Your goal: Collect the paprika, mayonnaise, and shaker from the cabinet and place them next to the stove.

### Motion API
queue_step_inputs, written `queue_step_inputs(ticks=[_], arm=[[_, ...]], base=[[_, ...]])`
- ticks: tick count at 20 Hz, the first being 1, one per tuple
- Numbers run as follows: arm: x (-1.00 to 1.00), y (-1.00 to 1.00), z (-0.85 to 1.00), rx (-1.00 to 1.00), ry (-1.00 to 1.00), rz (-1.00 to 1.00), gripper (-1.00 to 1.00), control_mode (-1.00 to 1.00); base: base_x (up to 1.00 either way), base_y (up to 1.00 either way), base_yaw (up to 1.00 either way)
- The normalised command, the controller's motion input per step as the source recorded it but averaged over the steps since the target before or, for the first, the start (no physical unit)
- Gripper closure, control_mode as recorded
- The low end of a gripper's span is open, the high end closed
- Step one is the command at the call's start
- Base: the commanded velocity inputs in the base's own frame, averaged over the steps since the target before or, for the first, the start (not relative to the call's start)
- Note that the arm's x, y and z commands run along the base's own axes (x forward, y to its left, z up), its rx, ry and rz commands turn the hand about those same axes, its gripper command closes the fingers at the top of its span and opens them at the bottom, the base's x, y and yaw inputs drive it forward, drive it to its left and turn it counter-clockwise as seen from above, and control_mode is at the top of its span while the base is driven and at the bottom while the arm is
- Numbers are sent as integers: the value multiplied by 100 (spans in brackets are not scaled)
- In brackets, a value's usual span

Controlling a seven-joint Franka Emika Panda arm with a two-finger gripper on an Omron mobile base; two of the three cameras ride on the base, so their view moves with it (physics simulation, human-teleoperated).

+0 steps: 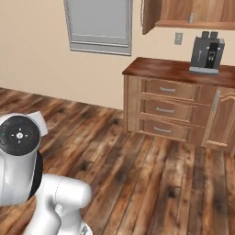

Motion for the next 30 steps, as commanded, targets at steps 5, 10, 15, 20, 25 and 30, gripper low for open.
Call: queue_step_inputs(ticks=[5,10,15,20,25,30], arm=[[0,0,0,0,0,0,-100,100],[0,0,0,0,0,0,-100,100],[0,0,0,0,0,0,-100,100],[0,0,0,0,0,0,-100,100],[0,0,0,0,0,0,-100,100],[0,0,0,0,0,0,-100,100]], base=[[92,-76,-15],[91,-75,-13],[88,-57,-14],[88,-50,-18],[86,-46,-18],[78,-15,-22]])
